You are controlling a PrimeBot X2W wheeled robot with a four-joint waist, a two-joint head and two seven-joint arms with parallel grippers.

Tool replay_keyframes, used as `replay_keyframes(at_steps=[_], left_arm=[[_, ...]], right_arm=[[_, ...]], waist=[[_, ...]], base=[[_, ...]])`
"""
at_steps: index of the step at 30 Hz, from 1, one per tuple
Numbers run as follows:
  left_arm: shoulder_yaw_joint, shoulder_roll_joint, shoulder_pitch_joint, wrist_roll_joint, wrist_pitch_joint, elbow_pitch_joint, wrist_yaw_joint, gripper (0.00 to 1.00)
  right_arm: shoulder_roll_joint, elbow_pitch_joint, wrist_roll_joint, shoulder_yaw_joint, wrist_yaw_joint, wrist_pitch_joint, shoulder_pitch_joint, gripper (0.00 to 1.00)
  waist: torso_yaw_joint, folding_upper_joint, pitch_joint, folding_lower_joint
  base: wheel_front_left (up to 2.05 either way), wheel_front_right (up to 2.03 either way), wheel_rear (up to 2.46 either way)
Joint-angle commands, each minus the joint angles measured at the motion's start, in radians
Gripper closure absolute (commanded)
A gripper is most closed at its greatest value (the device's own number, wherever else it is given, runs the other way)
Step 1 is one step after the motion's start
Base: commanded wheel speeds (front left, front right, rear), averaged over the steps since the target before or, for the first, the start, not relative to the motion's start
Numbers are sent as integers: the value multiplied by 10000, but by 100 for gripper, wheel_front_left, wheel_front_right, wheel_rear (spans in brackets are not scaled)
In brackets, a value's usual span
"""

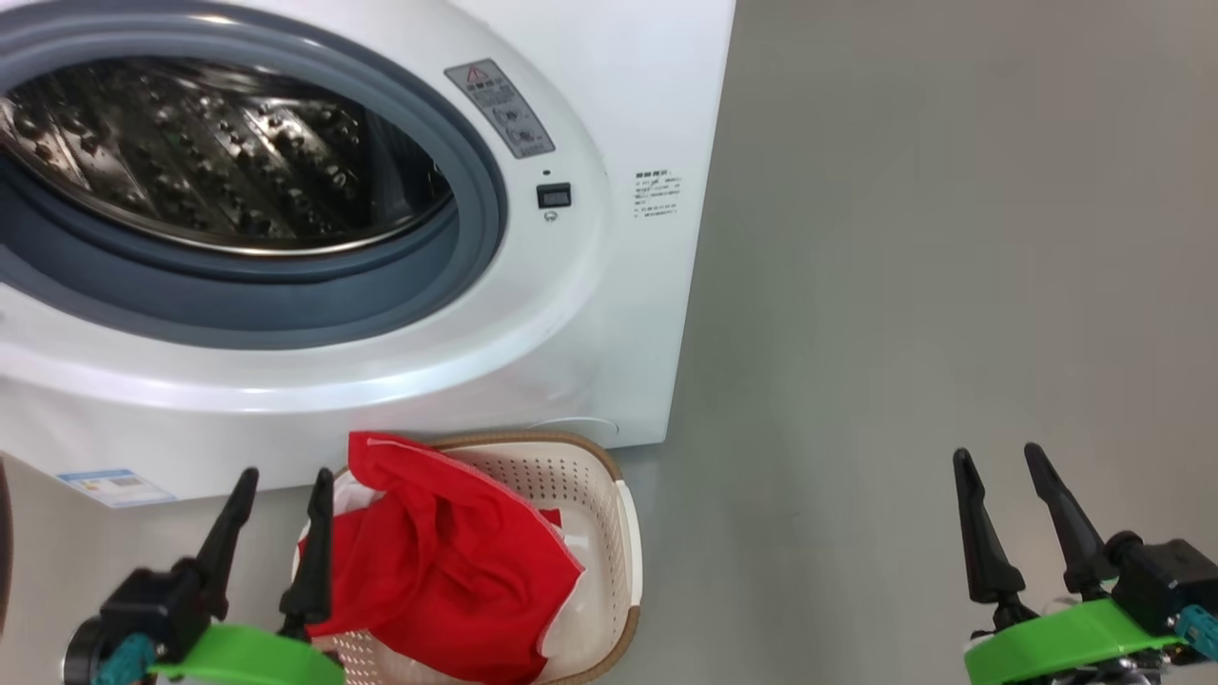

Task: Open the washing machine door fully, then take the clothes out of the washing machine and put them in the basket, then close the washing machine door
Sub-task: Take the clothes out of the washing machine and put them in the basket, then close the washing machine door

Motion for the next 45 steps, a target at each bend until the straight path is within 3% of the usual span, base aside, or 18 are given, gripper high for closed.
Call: replay_keyframes(at_steps=[1, 17, 45], left_arm=[[455, 170, 283, 159, -61, -568, -54, 0], [1107, -36, 1890, 278, -61, -1898, -54, 0], [1087, -106, 1700, 285, -61, -1833, -54, 0]], right_arm=[[-108, -241, -31, 127, 63, -63, 125, 0], [-108, -423, 9, -229, 63, -63, 858, 0], [-108, -417, 54, -203, 63, -63, 694, 0]], waist=[[-8, 0, -194, 0], [43, 0, -478, 0], [47, 0, -454, 0]], base=[[0, 0, 0], [0, 0, 0], [-22, 22, 0]])
